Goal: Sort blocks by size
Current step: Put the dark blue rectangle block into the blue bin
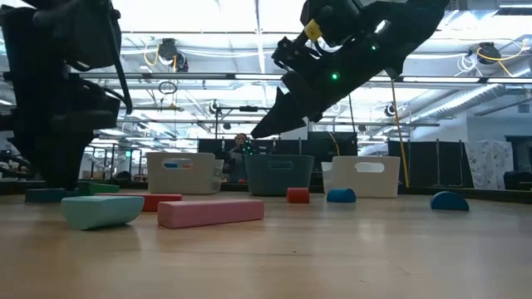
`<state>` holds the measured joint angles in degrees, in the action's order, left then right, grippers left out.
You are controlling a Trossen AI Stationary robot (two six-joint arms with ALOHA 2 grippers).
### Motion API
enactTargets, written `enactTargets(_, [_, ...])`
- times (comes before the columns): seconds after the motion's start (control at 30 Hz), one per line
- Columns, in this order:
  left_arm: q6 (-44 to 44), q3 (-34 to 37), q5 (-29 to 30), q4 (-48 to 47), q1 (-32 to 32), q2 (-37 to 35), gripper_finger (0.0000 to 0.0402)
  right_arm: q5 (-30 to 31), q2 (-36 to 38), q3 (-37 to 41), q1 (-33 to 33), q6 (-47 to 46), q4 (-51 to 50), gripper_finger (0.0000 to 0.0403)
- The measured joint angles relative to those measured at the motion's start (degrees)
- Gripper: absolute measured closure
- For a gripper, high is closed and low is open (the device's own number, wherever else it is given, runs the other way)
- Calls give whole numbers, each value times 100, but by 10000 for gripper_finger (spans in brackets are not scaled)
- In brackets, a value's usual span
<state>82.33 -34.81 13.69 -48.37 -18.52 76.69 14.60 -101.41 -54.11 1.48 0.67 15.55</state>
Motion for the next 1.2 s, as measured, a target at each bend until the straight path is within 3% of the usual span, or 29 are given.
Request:
enactTargets(0.2, [242,277,-126,20,0,-8,168,0,0,0,0,0,-51,202])
enactTargets(0.33, [168,312,-76,60,-2,-15,164,-1,0,0,0,0,-57,202])
enactTargets(0.43, [-198,329,-9,290,0,-12,188,-1,0,0,0,0,-59,202])
enactTargets(0.67, [-519,333,153,675,3,-2,302,-1,0,0,0,-1,-69,202])
enactTargets(0.9, [-1293,-47,333,555,160,9,302,-12,0,0,59,-517,-413,202])
enactTargets(1.2, [-3570,-1211,945,567,1025,7,302,-8,-2,0,457,-1339,-989,202])
